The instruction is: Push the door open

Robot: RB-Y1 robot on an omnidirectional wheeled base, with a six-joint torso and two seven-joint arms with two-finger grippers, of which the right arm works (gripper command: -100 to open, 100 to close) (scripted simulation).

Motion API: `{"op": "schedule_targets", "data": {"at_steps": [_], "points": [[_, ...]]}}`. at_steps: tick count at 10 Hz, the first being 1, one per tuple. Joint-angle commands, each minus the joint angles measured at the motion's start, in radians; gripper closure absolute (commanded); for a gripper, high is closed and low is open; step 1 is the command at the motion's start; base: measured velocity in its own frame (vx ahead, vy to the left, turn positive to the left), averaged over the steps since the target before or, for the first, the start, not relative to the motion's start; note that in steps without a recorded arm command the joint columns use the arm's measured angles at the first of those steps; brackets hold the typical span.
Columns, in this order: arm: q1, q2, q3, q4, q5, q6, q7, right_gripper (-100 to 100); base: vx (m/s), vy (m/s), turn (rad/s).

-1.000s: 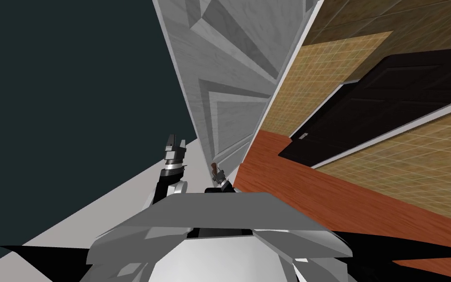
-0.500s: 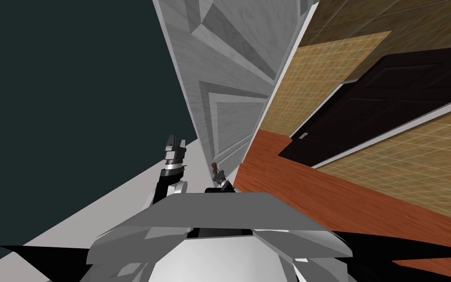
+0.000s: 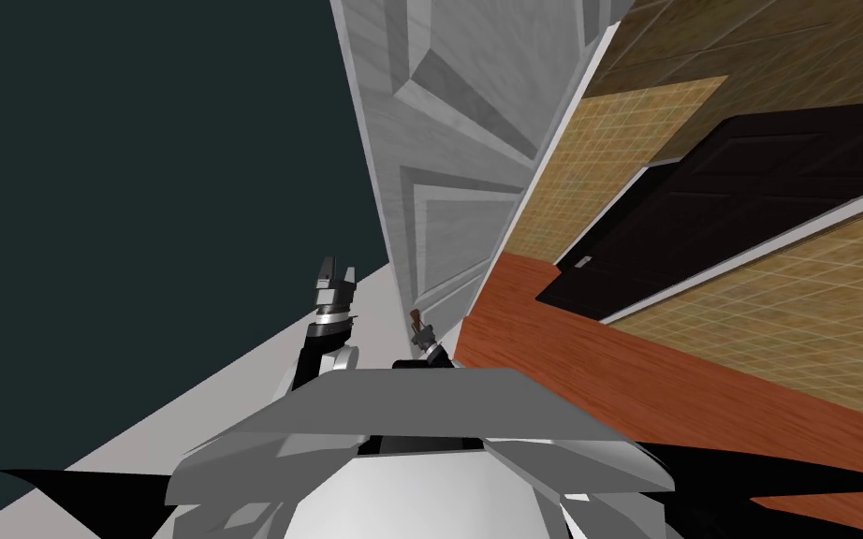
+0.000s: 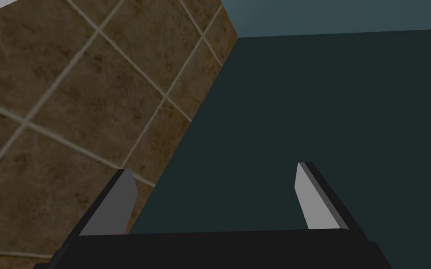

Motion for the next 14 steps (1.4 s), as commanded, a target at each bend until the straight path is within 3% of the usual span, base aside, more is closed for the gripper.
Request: {"op": "schedule_targets", "data": {"at_steps": [1,8,14], "points": [[-0.007,-0.008,-0.028,-0.009,-0.011,0.010,0.011,100,0.092,0.140,-0.032],[-0.007,-0.010,-0.085,-0.001,-0.034,0.005,0.033,100,0.094,0.112,-0.029],[-0.008,0.002,-0.154,0.009,-0.062,-0.002,0.061,100,0.105,0.128,-0.045]]}}
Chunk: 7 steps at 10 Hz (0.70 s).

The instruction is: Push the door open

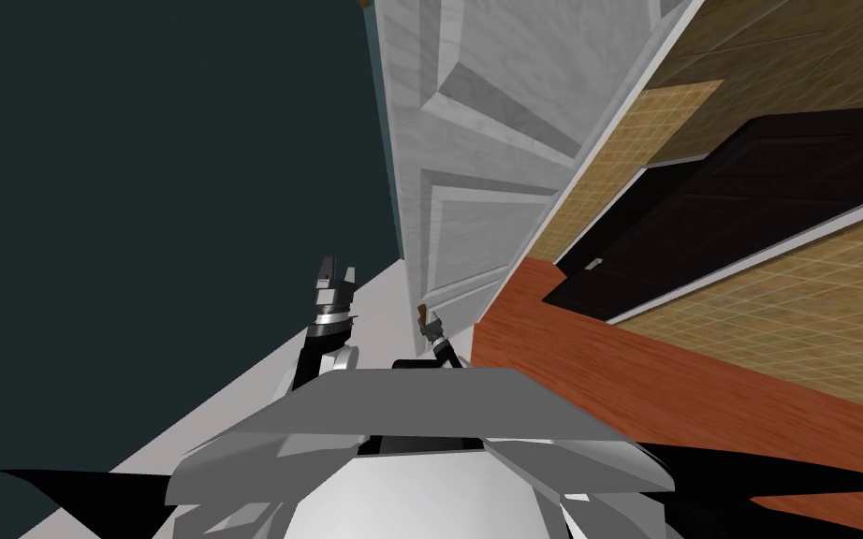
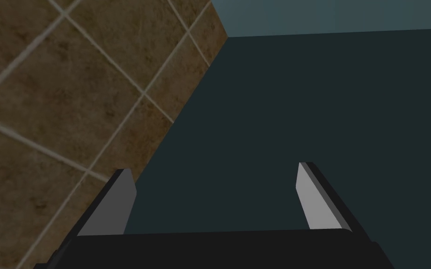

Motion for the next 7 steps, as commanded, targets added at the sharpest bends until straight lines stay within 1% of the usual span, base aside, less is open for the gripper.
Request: {"op": "schedule_targets", "data": {"at_steps": [1,2,5,7], "points": [[-0.013,0.005,-0.028,0.018,-0.010,-0.015,0.007,100,0.104,0.119,-0.028],[-0.013,0.011,-0.044,0.021,-0.017,-0.017,0.013,100,0.118,0.139,-0.045],[-0.013,0.025,-0.075,0.025,-0.029,-0.020,0.025,100,0.109,0.147,-0.046],[-0.014,0.040,-0.101,0.029,-0.040,-0.023,0.036,100,0.131,0.169,-0.040]]}}
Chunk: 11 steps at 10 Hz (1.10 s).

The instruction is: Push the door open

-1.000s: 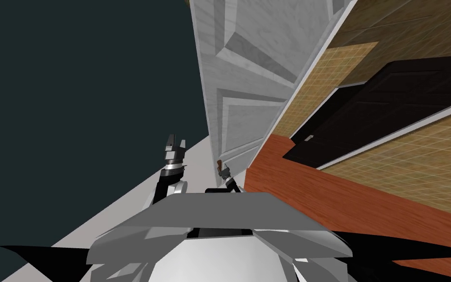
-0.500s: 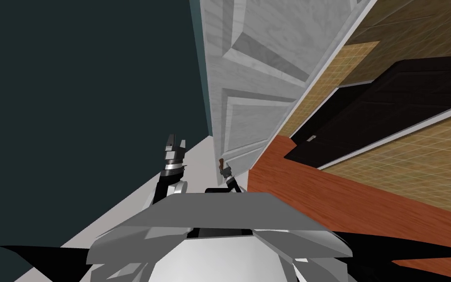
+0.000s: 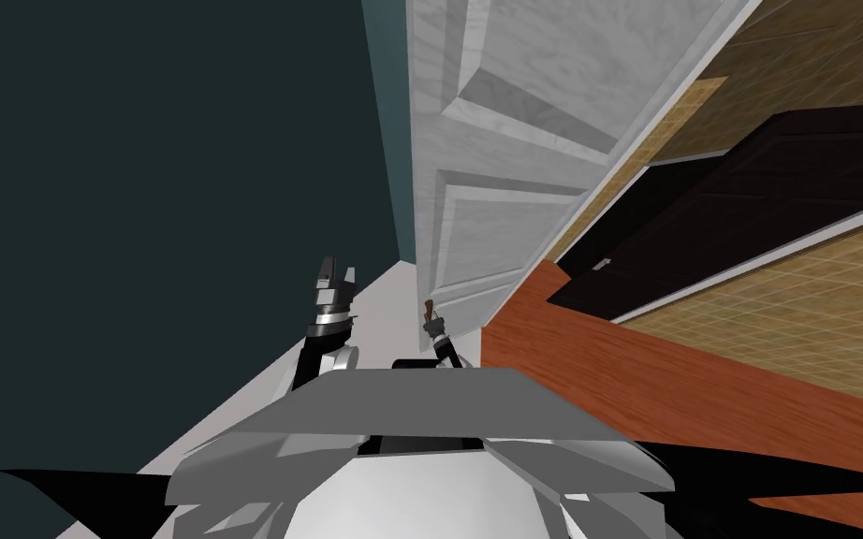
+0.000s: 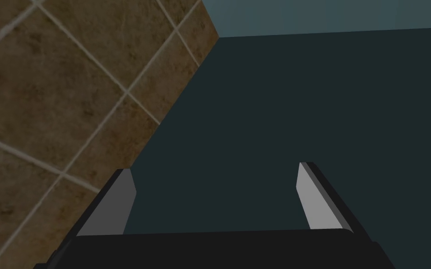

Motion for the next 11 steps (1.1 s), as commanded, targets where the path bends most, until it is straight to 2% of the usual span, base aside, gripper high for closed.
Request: {"op": "schedule_targets", "data": {"at_steps": [1,3,4,5,7,9,11], "points": [[0.000,0.003,-0.029,-0.012,-0.011,-0.008,0.010,100,0.106,0.187,-0.047],[0.000,0.023,-0.052,-0.008,-0.020,-0.010,0.019,100,0.110,0.179,-0.087],[0.002,0.017,-0.043,0.000,-0.017,-0.009,0.014,100,0.053,0.067,-0.033],[0.001,-0.006,-0.069,-0.002,-0.028,-0.011,0.025,100,0.120,0.110,-0.040],[-0.001,-0.015,-0.087,0.000,-0.035,-0.014,0.033,100,0.147,0.136,-0.061],[-0.003,-0.017,-0.113,0.003,-0.046,-0.019,0.044,100,0.190,0.166,-0.068],[-0.005,-0.011,-0.133,0.005,-0.055,-0.022,0.052,100,0.154,0.109,-0.042]]}}
